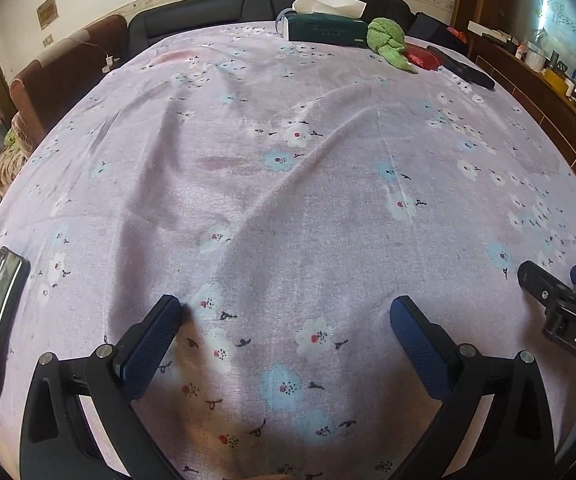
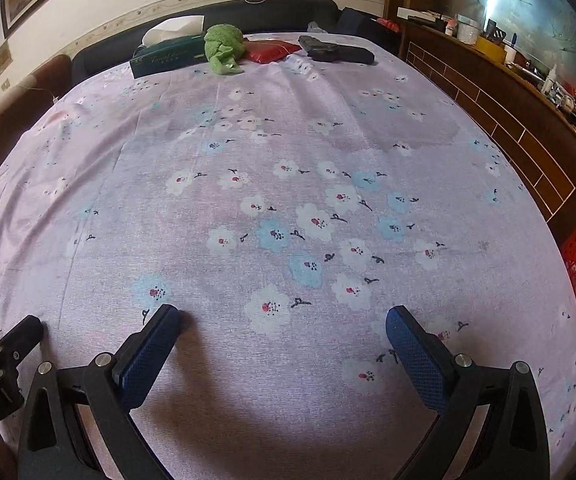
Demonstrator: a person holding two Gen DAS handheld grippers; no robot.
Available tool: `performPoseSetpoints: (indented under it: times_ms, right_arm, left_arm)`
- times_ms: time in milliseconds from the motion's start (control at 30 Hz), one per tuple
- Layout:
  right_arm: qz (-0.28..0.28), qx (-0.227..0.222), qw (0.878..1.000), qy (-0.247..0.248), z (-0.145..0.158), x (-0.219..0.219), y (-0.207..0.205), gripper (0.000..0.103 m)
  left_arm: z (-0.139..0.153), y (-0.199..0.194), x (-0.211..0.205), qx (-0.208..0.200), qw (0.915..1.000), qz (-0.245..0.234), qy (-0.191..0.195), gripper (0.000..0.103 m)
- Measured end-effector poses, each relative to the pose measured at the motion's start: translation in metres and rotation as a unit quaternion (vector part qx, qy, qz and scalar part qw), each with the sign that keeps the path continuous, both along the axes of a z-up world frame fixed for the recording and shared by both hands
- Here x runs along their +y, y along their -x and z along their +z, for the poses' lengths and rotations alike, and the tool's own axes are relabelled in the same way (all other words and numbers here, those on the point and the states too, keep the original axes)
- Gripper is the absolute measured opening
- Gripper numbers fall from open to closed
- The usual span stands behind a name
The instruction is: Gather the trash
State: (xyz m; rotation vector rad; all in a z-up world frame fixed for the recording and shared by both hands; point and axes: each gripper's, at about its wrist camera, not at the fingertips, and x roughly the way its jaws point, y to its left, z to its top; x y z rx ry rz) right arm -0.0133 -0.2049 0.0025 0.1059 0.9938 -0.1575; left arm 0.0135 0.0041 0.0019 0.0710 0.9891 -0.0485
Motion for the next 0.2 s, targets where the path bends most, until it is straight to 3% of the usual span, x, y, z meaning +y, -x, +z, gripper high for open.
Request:
performPoseSetpoints:
  times_ms: [200]
  right_arm:
    - [0.0,0.0,1.0,0.0,0.0,0.0,-0.0001,0.103]
  left_arm:
    - [0.0002,0.001,0.0003,-0.002,1.0,-0.002,0.001,0.103]
